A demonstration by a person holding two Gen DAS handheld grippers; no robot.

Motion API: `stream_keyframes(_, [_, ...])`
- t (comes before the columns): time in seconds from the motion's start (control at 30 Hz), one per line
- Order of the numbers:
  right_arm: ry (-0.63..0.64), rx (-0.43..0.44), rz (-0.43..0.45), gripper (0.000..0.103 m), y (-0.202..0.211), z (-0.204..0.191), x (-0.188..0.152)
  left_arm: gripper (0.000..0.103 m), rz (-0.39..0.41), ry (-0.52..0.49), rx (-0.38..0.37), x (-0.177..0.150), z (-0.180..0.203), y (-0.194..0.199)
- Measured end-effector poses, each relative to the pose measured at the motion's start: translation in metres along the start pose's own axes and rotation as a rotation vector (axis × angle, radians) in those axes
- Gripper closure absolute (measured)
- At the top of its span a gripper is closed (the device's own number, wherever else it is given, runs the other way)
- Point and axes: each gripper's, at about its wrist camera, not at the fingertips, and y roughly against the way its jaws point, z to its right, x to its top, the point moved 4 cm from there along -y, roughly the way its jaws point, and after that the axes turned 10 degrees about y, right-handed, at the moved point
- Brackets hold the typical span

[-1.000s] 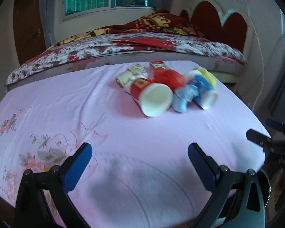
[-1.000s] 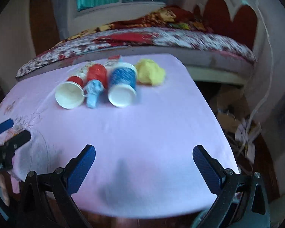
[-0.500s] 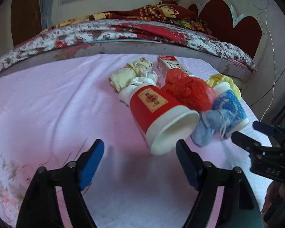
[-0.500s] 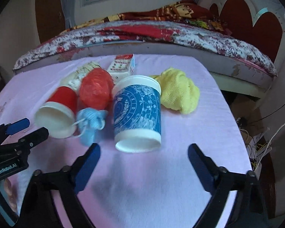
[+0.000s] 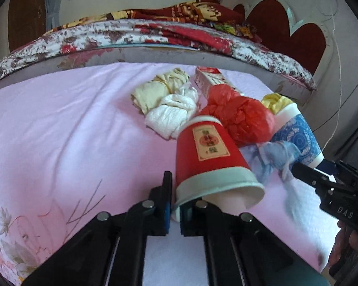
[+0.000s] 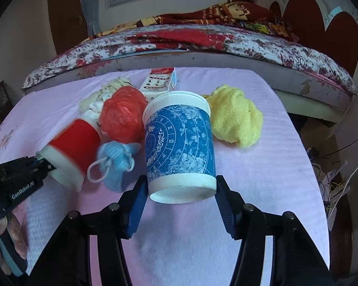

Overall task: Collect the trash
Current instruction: 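Grasp the red cup with the left tool while the right tool grasps the blue-patterned cup, then lift both cups and carry them over the black bin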

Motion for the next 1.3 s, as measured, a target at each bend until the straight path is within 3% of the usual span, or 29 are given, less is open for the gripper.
stream_keyframes(0.57, [-0.029,-0.048,0.083,0.045,0.109,0.023,-0.059,0.100,0.096,-0.059,-0.107,-0.031,0.034,0.079])
stream_keyframes(0.83, [-0.069,-0.116,0.089,0.045,0.166,0.057,-0.117,0.100,0.120,-0.149,-0.174,-0.060,0.082,0.105])
stream_keyframes(1.3, [-0.199,-0.219,0.112,0.045,0.241,0.115,-0.183,0.100,0.105,-0.291,-0.265,-0.106,0.171,0.124])
